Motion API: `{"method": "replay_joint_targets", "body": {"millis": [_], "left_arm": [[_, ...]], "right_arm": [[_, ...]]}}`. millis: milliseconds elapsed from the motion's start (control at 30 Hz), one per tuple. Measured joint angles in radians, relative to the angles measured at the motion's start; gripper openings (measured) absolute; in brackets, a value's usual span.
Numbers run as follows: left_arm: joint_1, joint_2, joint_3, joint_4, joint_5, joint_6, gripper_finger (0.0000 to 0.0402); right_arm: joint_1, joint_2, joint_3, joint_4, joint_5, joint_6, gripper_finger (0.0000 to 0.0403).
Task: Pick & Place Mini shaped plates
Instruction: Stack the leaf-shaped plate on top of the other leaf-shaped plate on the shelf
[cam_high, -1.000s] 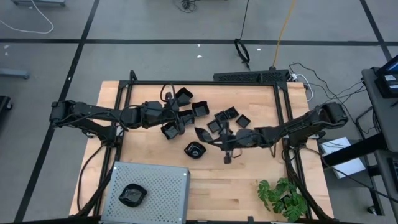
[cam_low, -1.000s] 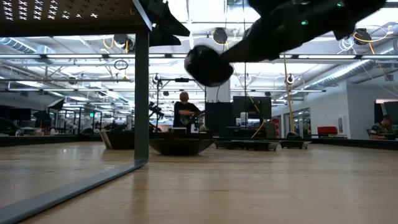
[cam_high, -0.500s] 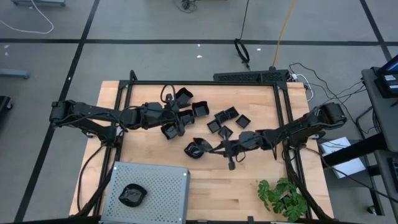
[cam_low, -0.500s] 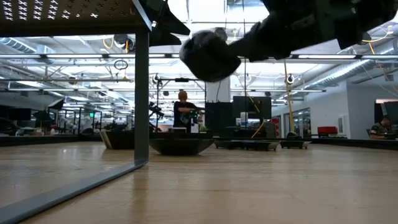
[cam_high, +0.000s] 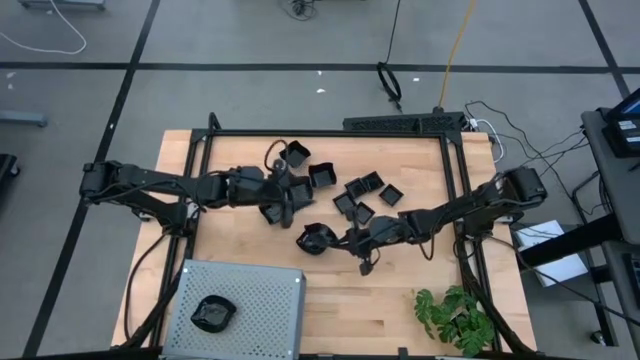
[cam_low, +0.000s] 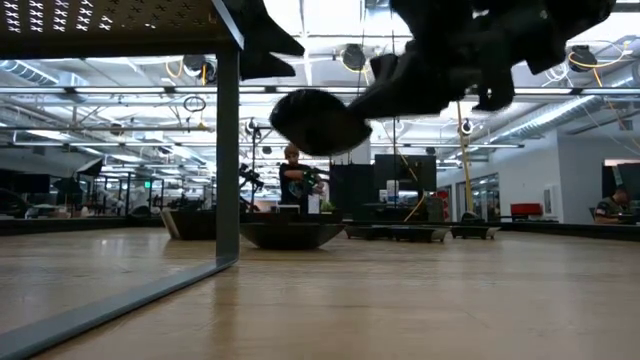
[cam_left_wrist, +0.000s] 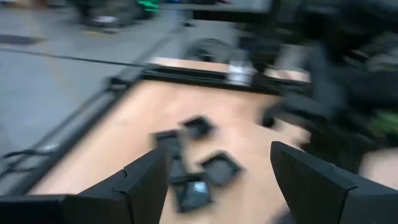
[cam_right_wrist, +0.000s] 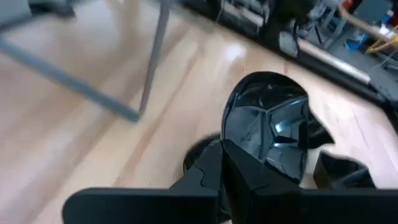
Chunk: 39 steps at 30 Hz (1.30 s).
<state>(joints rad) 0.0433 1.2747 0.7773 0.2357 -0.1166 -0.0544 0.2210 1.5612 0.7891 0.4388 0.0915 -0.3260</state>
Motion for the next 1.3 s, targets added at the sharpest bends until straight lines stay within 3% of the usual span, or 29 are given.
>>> {"method": "replay_joint_targets", "body": {"millis": [133,233,300,433,533,933,1100,1300], "left_arm": [[0.0,0.0,0.0,-0.027,0.196,0.093,0.0273],[0.001,0.0,0.0,-0.032,0.288,0.163,0.0273],[0.001,0.0,0.0,-0.033,0.326,0.18,0.0273],[-0.003,0.0,0.0,-0.033,0.329,0.153,0.0273],[-0.017,0.0,0.0,-0.019,0.339,0.17,0.0273],[-0.09,0.016,0.001,0.314,0.605,0.204,0.0273],[-0.098,0.016,0.001,0.335,0.613,0.198,0.0273],[-0.098,0.016,0.001,0.35,0.553,0.196,0.0273]], "right_arm": [[0.003,-0.041,0.001,0.012,-0.129,0.044,0.0],[0.002,-0.074,0.001,0.021,-0.315,0.073,0.0],[0.002,-0.099,0.001,0.028,-0.413,0.082,0.0],[0.002,-0.157,0.001,0.029,-0.504,0.085,0.0],[0.003,-0.198,0.001,0.079,-0.541,0.06,0.0],[-0.045,-0.187,0.001,0.488,-0.542,0.168,0.0],[-0.058,-0.155,0.0,0.553,-0.542,0.195,0.0],[-0.064,-0.082,0.0,0.713,-0.542,0.235,0.0]]}}
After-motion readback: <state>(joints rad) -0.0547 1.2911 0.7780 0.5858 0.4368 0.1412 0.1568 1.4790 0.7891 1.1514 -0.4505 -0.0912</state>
